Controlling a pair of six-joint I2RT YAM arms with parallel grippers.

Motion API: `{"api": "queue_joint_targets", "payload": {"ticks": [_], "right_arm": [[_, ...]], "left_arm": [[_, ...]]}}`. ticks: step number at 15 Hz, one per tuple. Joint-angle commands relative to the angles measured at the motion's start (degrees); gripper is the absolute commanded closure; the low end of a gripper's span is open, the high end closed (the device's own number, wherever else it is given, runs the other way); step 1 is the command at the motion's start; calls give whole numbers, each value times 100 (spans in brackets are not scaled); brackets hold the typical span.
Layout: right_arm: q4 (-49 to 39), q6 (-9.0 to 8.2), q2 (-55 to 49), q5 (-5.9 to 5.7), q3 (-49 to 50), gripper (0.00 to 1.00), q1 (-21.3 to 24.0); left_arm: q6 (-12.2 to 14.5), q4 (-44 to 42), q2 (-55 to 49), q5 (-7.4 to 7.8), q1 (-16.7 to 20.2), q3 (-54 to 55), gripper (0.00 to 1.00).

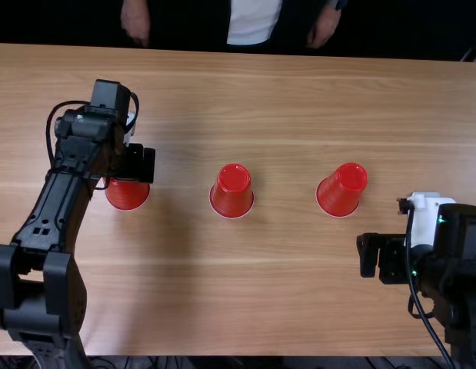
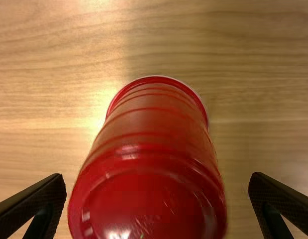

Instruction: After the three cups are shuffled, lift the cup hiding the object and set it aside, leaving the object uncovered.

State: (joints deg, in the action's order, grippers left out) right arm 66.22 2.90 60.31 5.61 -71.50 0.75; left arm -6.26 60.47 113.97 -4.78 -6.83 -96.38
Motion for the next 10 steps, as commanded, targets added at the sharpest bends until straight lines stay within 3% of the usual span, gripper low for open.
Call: {"api": "queue_joint_targets", "payload": {"ticks": [1, 2, 5, 6, 8, 10], "right_arm": [[-24, -15, -116, 72, 84, 0, -49], [-24, -15, -116, 72, 84, 0, -49], [-24, -15, -116, 72, 128, 0, -49], [-24, -15, -116, 72, 146, 0, -49], [-24, -15, -116, 72, 154, 0, -49], [-34, -15, -116, 72, 154, 0, -49]], "left_arm": [[-38, -3, 116, -250, -82, -197, 0], [-38, -3, 125, -250, -82, -197, 3], [-38, 7, 152, -250, -82, -197, 60], [-38, 18, 143, -250, -82, -197, 73], [-38, 18, 134, -229, -73, -188, 88], [-59, 28, 72, -208, -82, -188, 93]]}}
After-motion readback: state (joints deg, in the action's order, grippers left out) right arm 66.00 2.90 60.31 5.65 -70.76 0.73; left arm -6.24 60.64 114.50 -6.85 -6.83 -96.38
